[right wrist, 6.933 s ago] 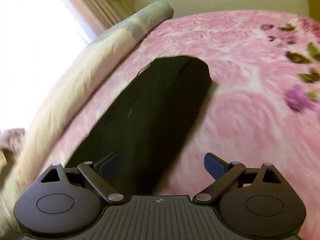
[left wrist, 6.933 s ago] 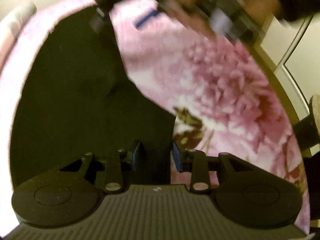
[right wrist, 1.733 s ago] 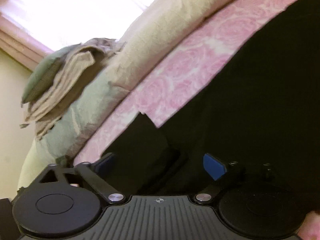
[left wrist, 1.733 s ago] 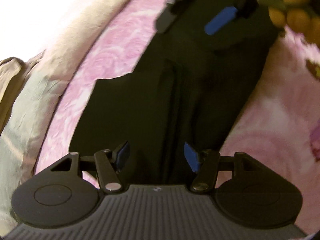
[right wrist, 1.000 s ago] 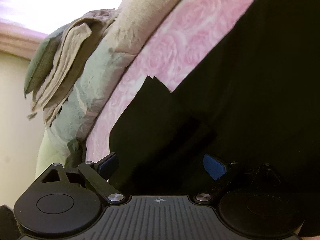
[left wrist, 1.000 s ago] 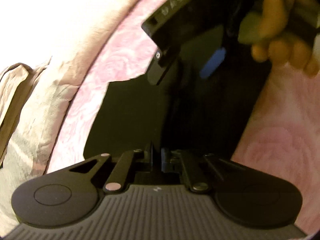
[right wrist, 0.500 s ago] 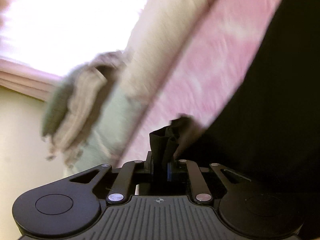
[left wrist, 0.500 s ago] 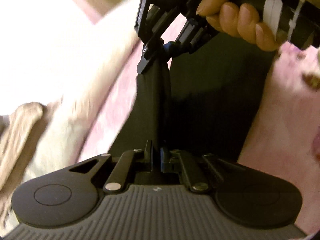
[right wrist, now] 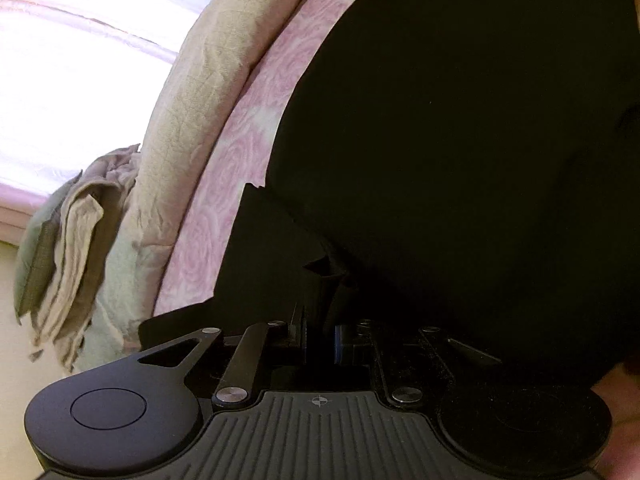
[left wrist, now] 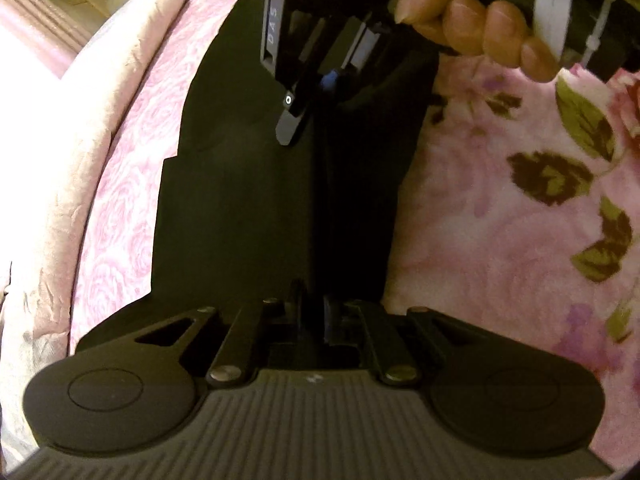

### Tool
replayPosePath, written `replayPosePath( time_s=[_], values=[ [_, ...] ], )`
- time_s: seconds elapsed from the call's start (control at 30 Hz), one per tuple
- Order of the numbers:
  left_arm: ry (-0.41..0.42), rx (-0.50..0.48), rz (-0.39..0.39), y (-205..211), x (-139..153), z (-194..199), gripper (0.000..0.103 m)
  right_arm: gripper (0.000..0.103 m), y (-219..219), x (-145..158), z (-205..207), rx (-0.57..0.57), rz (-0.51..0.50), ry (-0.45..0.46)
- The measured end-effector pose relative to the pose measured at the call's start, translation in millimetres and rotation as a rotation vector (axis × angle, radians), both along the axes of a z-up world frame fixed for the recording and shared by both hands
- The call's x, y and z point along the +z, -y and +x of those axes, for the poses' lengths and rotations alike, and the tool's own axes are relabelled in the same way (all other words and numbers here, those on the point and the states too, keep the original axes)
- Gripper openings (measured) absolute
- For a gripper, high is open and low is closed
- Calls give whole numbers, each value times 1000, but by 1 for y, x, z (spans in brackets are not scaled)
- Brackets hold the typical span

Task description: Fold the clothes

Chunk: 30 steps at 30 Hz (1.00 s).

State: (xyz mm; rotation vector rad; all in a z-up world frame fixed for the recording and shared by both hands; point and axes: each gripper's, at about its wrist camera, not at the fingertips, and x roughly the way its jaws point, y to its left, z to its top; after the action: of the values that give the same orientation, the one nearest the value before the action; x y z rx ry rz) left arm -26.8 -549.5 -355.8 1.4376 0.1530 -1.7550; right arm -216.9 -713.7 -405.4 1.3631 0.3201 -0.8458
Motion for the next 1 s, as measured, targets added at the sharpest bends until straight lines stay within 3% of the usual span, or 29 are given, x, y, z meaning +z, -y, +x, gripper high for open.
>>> replayPosePath(
  time_s=[0.23,0.3,0.33,0.37,0.43,0.57,0.7,0.8,0.87,0.93,1.0],
  values=[
    [3,-24,53,-1,-5,11,10,11,-12,-5,-2,-5,20,-22],
    [-23,-1,71,-2,1,15,18,11,-10,-3,-1,19,18,-31],
    [-52,16,88,-3,9,16,25,25,-10,1,-3,26,9,-42],
    [-85,32,101,-6,18,16,27,53,-11,5,-5,33,0,-52],
    [-165,66,108,-15,38,24,27,69,-13,19,-12,28,-46,-81],
    [-302,216,55,-21,73,62,29,69,-15,51,-20,42,-141,-124],
    [-339,426,-22,-2,81,116,28,69,-10,75,2,148,-246,-112],
    [-374,533,-40,26,64,152,28,69,-5,67,41,292,-278,-107],
    [-383,601,5,48,36,173,27,69,-2,59,68,391,-295,-108],
    [-359,660,48,64,9,190,26,69,-5,39,83,464,-286,-159],
    [-392,690,57,70,-1,203,30,68,-8,15,92,516,-269,-216]
  ],
)
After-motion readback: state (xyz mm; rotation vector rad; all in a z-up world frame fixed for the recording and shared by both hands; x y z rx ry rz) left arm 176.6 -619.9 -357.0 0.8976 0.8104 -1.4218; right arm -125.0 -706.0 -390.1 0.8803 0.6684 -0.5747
